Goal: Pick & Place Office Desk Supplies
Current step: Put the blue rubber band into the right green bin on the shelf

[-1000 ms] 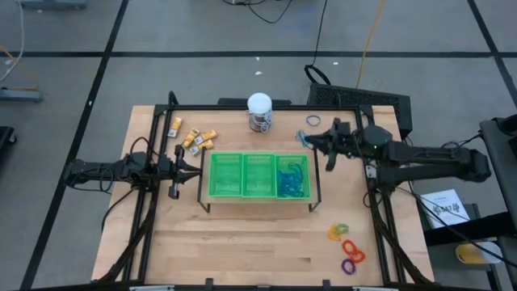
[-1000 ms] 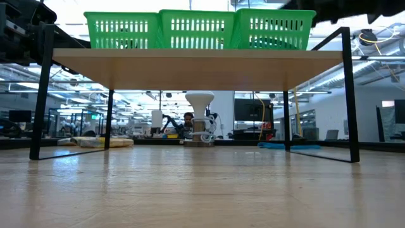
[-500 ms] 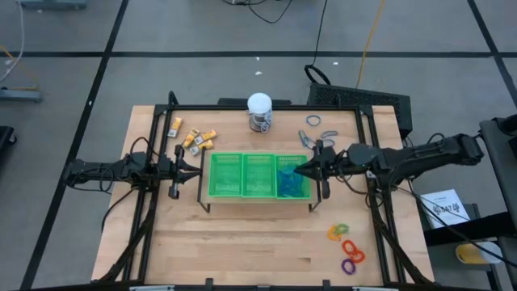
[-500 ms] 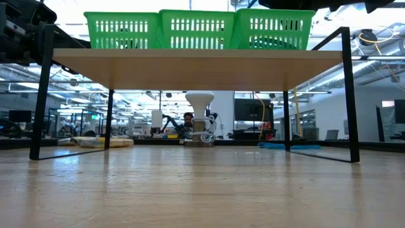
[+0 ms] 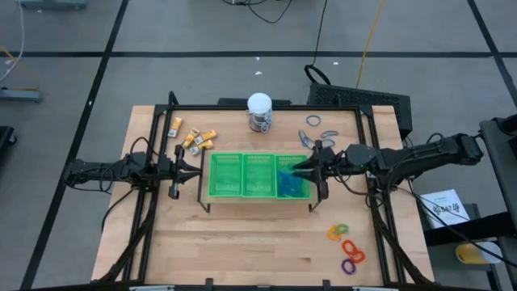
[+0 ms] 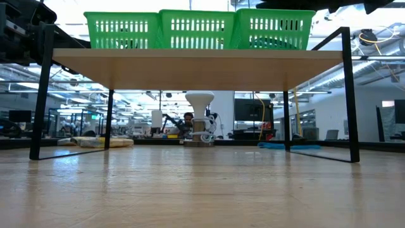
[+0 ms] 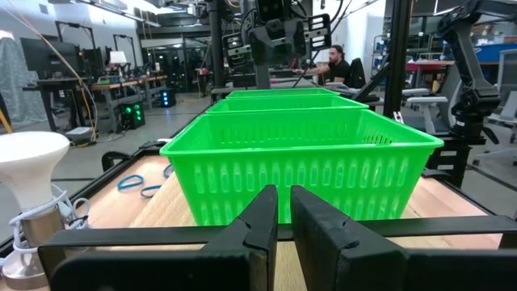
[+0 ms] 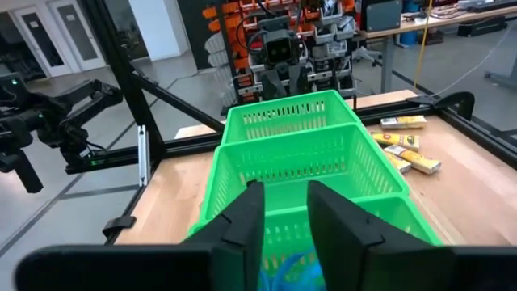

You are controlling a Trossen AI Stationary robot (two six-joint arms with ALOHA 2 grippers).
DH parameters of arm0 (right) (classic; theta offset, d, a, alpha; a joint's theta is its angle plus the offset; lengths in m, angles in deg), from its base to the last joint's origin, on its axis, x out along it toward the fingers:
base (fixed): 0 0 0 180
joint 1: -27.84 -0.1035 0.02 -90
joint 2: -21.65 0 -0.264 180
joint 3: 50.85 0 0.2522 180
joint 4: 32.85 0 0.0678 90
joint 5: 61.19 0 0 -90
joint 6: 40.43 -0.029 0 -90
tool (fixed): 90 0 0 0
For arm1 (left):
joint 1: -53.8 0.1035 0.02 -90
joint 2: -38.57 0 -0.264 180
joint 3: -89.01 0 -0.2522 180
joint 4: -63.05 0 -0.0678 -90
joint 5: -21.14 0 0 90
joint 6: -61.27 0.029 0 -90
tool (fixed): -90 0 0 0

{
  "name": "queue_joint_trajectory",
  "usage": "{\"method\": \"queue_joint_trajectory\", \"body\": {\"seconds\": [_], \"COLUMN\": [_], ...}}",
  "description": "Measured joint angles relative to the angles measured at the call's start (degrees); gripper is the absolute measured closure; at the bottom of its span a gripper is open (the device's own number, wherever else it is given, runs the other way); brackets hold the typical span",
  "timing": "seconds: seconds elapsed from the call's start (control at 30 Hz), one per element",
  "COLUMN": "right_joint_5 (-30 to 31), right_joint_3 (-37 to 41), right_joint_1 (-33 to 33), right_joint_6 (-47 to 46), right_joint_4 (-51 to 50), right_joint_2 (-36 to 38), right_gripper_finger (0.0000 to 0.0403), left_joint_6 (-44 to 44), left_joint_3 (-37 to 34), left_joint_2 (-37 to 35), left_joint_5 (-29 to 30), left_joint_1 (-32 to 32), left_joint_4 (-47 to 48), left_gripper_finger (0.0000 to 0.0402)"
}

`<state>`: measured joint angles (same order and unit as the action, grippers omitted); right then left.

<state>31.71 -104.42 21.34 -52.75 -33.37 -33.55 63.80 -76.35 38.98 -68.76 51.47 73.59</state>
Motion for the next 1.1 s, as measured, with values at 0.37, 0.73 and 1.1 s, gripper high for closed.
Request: {"method": "queue_joint_trajectory", "body": {"seconds": [0.37,0.73,1.1], "right_joint_5": [9.18,35.99,27.03], "right_joint_3": [0.02,0.02,4.58], "right_joint_1": [1.69,14.30,37.49], "right_joint_6": [3.24,3.00,-6.38], "right_joint_4": [-0.37,-15.29,-27.41], "right_joint_2": [5.36,14.19,8.40], "right_gripper_finger": [0.0264,0.0268,0.0269], "left_joint_6": [0.00,0.00,0.00], "left_joint_3": [0.00,0.00,0.00], "left_joint_2": [0.00,-0.01,0.00], "left_joint_5": [0.00,0.00,0.00], "left_joint_1": [-0.02,-0.01,0.00], "left_joint_4": [0.00,0.00,0.00], "left_gripper_finger": [0.0357,0.0357,0.0357]}}
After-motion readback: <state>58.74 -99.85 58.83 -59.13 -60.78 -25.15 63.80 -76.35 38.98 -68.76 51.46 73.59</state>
